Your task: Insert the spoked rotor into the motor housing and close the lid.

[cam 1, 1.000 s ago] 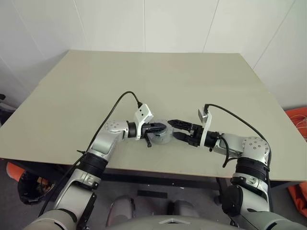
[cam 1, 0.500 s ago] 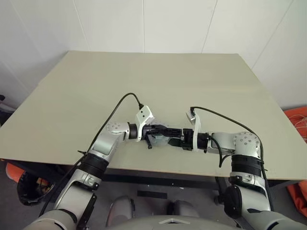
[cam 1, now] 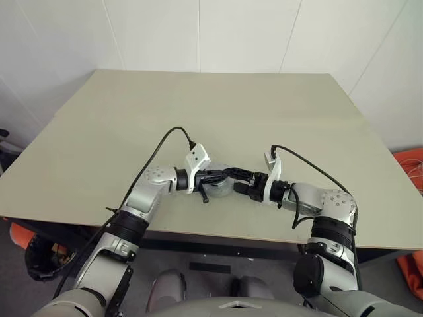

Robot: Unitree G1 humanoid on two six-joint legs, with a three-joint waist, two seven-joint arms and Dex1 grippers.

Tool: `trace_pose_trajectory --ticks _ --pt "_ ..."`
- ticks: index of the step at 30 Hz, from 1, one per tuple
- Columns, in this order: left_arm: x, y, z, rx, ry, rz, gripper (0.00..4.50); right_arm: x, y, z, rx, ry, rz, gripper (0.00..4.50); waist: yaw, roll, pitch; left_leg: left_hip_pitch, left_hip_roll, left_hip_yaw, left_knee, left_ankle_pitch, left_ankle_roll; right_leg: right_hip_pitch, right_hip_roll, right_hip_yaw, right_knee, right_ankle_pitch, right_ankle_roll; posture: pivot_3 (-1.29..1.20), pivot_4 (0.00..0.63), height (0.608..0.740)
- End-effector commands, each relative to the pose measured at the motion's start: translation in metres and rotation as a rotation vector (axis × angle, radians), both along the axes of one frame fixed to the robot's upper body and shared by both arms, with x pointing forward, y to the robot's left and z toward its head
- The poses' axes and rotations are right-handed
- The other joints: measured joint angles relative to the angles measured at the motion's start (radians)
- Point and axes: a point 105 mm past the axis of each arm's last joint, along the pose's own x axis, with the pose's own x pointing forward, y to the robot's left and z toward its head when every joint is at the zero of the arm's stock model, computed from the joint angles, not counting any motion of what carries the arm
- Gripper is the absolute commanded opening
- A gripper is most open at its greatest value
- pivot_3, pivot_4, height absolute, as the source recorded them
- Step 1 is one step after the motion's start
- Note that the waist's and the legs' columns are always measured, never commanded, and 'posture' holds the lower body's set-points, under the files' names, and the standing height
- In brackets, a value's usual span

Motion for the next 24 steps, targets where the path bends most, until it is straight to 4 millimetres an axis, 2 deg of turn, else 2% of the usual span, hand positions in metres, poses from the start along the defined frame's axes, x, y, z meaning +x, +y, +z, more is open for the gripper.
trace_pose_trajectory --ticks 1,4,5,13,19,24 --pt "-0.008 -0.004 -0.016 0.040 0.057 -0.026 0.00 0.002 0.010 0.032 0.058 -0.125 0.056 2.08 0.006 0.001 0.000 -0.001 0.000 0.000 0.000 -0.001 0.001 0.000 0.000 0.000 0.000 0.000 0.000 0.00 0.000 0.740" --pt "-0.008 -0.004 -0.017 0.039 0.058 -0.025 0.00 0.000 0.012 0.034 0.062 -0.131 0.075 1.27 0.007 0.001 0.000 -0.005 0.000 0.000 0.002 -0.002 0.003 -0.002 0.000 -0.001 0.000 0.000 0.000 0.00 0.000 0.740" --pt "-0.008 -0.004 -0.017 0.039 0.058 -0.024 0.00 0.000 0.012 0.034 0.060 -0.131 0.079 1.14 0.007 0.001 0.000 -0.005 0.000 0.000 0.002 -0.002 0.003 -0.003 0.000 -0.001 0.000 0.000 0.000 0.00 0.000 0.740" --pt "-0.008 -0.004 -0.017 0.036 0.059 -0.021 0.00 -0.004 0.012 0.035 0.070 -0.139 0.093 1.14 0.007 0.001 0.000 -0.005 0.000 0.000 0.002 -0.002 0.003 -0.003 0.000 -0.001 0.000 0.000 0.000 0.00 0.000 0.740" --pt "-0.008 -0.001 -0.016 0.029 0.062 -0.015 0.00 -0.013 0.015 0.041 0.127 -0.172 0.139 1.14 0.008 0.001 0.000 -0.006 0.000 -0.001 0.002 -0.002 0.003 -0.003 0.000 -0.001 0.000 0.000 0.000 0.00 0.000 0.740" --pt "-0.009 0.004 -0.017 0.032 0.069 -0.009 0.00 -0.019 0.015 0.039 0.126 -0.162 0.167 1.14 0.005 0.001 0.000 -0.006 0.000 -0.001 0.002 -0.002 0.003 -0.003 0.000 -0.002 0.000 0.000 0.000 0.00 0.000 0.740"
